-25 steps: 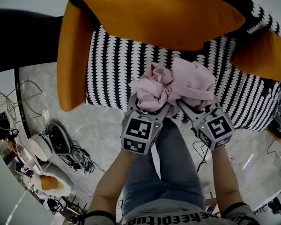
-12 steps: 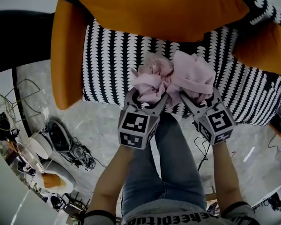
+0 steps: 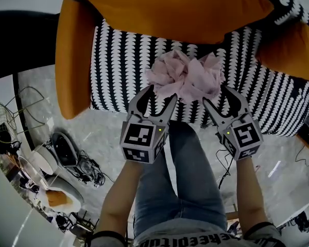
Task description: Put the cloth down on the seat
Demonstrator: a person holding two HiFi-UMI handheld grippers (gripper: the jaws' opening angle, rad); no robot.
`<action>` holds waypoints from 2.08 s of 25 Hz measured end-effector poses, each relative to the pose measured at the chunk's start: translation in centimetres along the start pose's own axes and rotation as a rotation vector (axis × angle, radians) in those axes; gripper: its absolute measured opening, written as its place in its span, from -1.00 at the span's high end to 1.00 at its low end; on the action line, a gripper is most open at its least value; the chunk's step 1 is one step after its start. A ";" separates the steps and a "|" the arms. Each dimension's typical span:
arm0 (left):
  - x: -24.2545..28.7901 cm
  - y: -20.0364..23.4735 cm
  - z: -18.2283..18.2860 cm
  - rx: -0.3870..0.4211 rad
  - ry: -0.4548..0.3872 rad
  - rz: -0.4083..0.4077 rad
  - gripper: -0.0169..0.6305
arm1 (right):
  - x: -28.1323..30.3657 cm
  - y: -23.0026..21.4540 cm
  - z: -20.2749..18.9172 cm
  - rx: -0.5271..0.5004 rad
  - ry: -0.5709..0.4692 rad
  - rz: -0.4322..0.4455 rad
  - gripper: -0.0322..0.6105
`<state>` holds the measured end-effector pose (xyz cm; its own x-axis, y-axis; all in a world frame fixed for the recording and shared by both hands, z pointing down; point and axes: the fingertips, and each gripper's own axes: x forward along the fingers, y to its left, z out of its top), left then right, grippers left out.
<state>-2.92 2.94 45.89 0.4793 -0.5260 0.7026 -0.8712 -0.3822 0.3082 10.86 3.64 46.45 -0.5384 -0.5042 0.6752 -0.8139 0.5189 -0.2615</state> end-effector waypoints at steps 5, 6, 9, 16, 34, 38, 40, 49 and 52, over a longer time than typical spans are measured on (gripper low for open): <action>-0.6 0.4 0.4 0.025 -0.024 0.011 0.37 | -0.1 1.1 2.1 -0.017 -0.060 0.007 0.15; -0.7 0.0 0.6 0.036 -0.025 0.010 0.42 | -0.2 1.3 2.3 -0.028 -0.060 0.011 0.16; -0.9 -0.9 1.4 0.069 -0.029 0.004 0.60 | -0.7 1.7 3.4 -0.061 -0.066 0.009 0.37; -2.7 5.5 -1.4 0.104 -0.026 -0.016 0.76 | 4.6 7.2 2.9 -0.055 -0.107 -0.015 0.91; -10.4 -3.5 6.3 0.321 -0.104 -0.225 0.91 | -7.8 10.8 8.6 0.049 -0.247 -0.151 0.91; -12.0 -5.3 5.9 0.376 -0.117 -0.288 0.91 | -9.6 12.5 8.2 0.084 -0.326 -0.198 0.91; -13.8 -6.2 6.3 0.387 -0.124 -0.319 0.91 | -10.9 13.9 9.2 0.079 -0.336 -0.205 0.91; -20.7 -10.5 11.4 0.467 -0.212 -0.457 0.91 | -17.2 17.8 15.0 0.048 -0.459 -0.283 0.91; -23.0 -12.1 13.4 0.507 -0.259 -0.502 0.91 | -19.4 19.0 16.8 0.029 -0.490 -0.312 0.91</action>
<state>-1.95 9.50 17.42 0.8696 -0.3345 0.3633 -0.4162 -0.8923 0.1748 2.17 11.65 16.75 -0.3043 -0.8947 0.3270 -0.9523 0.2783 -0.1250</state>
